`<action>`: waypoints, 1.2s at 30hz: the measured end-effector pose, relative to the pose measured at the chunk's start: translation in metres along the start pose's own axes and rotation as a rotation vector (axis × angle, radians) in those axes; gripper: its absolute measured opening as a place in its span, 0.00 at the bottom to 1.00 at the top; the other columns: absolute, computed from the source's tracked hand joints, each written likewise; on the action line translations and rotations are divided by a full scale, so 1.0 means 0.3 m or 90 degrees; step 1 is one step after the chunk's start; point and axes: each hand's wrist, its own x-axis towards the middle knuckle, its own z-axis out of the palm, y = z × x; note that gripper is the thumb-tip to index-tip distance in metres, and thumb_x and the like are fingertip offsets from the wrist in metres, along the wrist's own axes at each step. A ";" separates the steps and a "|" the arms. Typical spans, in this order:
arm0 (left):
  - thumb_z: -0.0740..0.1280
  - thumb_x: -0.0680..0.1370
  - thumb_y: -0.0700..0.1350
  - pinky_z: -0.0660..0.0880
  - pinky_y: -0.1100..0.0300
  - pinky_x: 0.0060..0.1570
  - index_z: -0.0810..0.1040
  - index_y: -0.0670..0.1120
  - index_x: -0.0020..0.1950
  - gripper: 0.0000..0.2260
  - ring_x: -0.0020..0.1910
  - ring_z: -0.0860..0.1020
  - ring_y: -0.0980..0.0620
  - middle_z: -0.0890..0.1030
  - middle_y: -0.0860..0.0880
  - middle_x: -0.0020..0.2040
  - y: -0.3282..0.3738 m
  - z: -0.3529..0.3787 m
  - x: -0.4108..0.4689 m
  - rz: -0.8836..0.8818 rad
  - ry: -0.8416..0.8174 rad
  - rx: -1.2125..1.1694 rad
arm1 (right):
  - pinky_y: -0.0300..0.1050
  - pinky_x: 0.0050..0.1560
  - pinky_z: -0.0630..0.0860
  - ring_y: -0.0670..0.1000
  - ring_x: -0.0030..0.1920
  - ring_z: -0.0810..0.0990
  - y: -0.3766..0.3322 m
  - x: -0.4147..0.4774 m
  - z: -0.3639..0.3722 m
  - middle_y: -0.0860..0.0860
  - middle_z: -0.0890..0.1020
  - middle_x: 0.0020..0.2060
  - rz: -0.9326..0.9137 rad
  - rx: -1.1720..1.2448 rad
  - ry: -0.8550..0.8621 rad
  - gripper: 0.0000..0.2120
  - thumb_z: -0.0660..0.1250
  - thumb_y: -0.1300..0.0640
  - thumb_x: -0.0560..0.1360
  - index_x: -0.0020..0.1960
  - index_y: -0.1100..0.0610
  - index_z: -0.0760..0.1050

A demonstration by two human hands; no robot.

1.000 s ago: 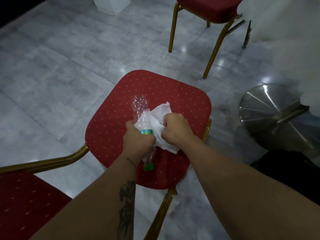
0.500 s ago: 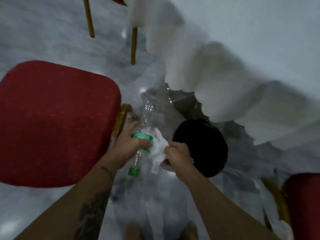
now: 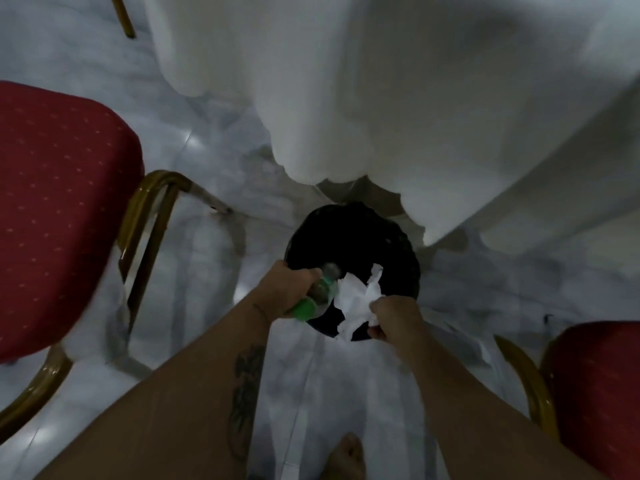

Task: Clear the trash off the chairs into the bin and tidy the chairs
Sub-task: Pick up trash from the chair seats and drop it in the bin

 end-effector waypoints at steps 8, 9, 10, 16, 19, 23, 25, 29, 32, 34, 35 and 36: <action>0.70 0.63 0.53 0.78 0.41 0.57 0.68 0.43 0.63 0.31 0.57 0.79 0.34 0.76 0.36 0.60 0.024 0.044 0.020 0.042 0.029 0.050 | 0.53 0.47 0.83 0.54 0.40 0.80 -0.043 -0.030 -0.060 0.54 0.79 0.39 -0.080 -0.013 -0.040 0.07 0.65 0.65 0.77 0.42 0.55 0.74; 0.70 0.66 0.50 0.76 0.45 0.56 0.71 0.43 0.59 0.24 0.55 0.79 0.36 0.77 0.36 0.57 0.038 0.039 -0.011 0.038 0.021 0.062 | 0.54 0.49 0.82 0.55 0.42 0.80 -0.050 -0.043 -0.066 0.54 0.79 0.39 -0.081 -0.023 -0.050 0.06 0.65 0.65 0.77 0.43 0.56 0.75; 0.70 0.70 0.46 0.76 0.48 0.53 0.74 0.44 0.53 0.14 0.51 0.79 0.39 0.78 0.36 0.53 0.055 0.031 -0.044 0.040 0.019 0.077 | 0.55 0.49 0.82 0.55 0.44 0.79 -0.062 -0.064 -0.075 0.55 0.79 0.40 -0.076 -0.027 -0.064 0.04 0.65 0.65 0.78 0.46 0.58 0.76; 0.64 0.77 0.39 0.71 0.57 0.43 0.66 0.49 0.36 0.12 0.44 0.75 0.47 0.75 0.42 0.45 0.133 -0.033 -0.253 0.091 0.015 0.173 | 0.46 0.42 0.75 0.55 0.44 0.74 -0.108 -0.211 -0.126 0.58 0.74 0.44 -0.082 -0.035 -0.115 0.04 0.64 0.64 0.79 0.49 0.63 0.77; 0.63 0.78 0.38 0.71 0.57 0.44 0.68 0.47 0.37 0.10 0.44 0.75 0.46 0.76 0.41 0.45 0.151 -0.087 -0.377 0.113 0.005 0.205 | 0.41 0.37 0.76 0.53 0.42 0.76 -0.140 -0.312 -0.149 0.56 0.76 0.43 -0.119 -0.061 -0.124 0.05 0.64 0.62 0.79 0.52 0.55 0.75; 0.63 0.77 0.39 0.74 0.52 0.46 0.66 0.52 0.35 0.13 0.44 0.75 0.47 0.75 0.42 0.45 0.161 -0.175 -0.560 0.146 0.019 0.237 | 0.44 0.51 0.74 0.53 0.52 0.76 -0.189 -0.472 -0.175 0.50 0.77 0.50 -0.216 -0.135 -0.099 0.07 0.65 0.60 0.78 0.55 0.55 0.79; 0.64 0.78 0.39 0.74 0.54 0.44 0.72 0.50 0.42 0.07 0.45 0.76 0.46 0.76 0.42 0.47 0.179 -0.223 -0.680 0.152 0.010 0.229 | 0.43 0.52 0.74 0.51 0.51 0.77 -0.220 -0.595 -0.202 0.46 0.78 0.45 -0.288 -0.191 -0.084 0.08 0.68 0.58 0.76 0.55 0.54 0.79; 0.64 0.79 0.39 0.74 0.60 0.38 0.73 0.43 0.67 0.16 0.46 0.78 0.47 0.80 0.39 0.56 0.219 -0.348 -0.924 0.168 -0.004 0.228 | 0.42 0.43 0.75 0.44 0.42 0.79 -0.286 -0.903 -0.237 0.45 0.80 0.41 -0.397 -0.264 -0.030 0.16 0.69 0.54 0.76 0.63 0.53 0.77; 0.63 0.79 0.38 0.75 0.63 0.32 0.71 0.41 0.70 0.19 0.41 0.78 0.50 0.79 0.42 0.51 0.242 -0.496 -1.123 0.211 -0.006 0.233 | 0.40 0.43 0.76 0.45 0.44 0.79 -0.331 -1.176 -0.230 0.45 0.79 0.44 -0.462 -0.304 -0.012 0.17 0.69 0.54 0.76 0.64 0.52 0.76; 0.64 0.79 0.39 0.75 0.60 0.35 0.71 0.42 0.70 0.19 0.43 0.79 0.48 0.80 0.41 0.53 0.242 -0.607 -1.255 0.247 -0.008 0.268 | 0.38 0.42 0.71 0.47 0.46 0.78 -0.349 -1.369 -0.211 0.44 0.77 0.45 -0.512 -0.325 0.011 0.19 0.69 0.56 0.76 0.66 0.53 0.75; 0.64 0.79 0.39 0.74 0.59 0.35 0.71 0.41 0.70 0.19 0.42 0.79 0.47 0.80 0.40 0.53 0.236 -0.661 -1.322 0.264 -0.010 0.282 | 0.38 0.41 0.70 0.49 0.48 0.77 -0.356 -1.465 -0.199 0.46 0.77 0.47 -0.534 -0.333 0.022 0.20 0.69 0.56 0.75 0.67 0.53 0.74; 0.64 0.79 0.39 0.73 0.60 0.35 0.71 0.41 0.70 0.19 0.41 0.78 0.49 0.79 0.40 0.52 0.230 -0.710 -1.391 0.284 -0.012 0.293 | 0.38 0.41 0.70 0.50 0.49 0.77 -0.360 -1.547 -0.185 0.48 0.77 0.49 -0.550 -0.341 0.033 0.22 0.69 0.56 0.75 0.68 0.53 0.72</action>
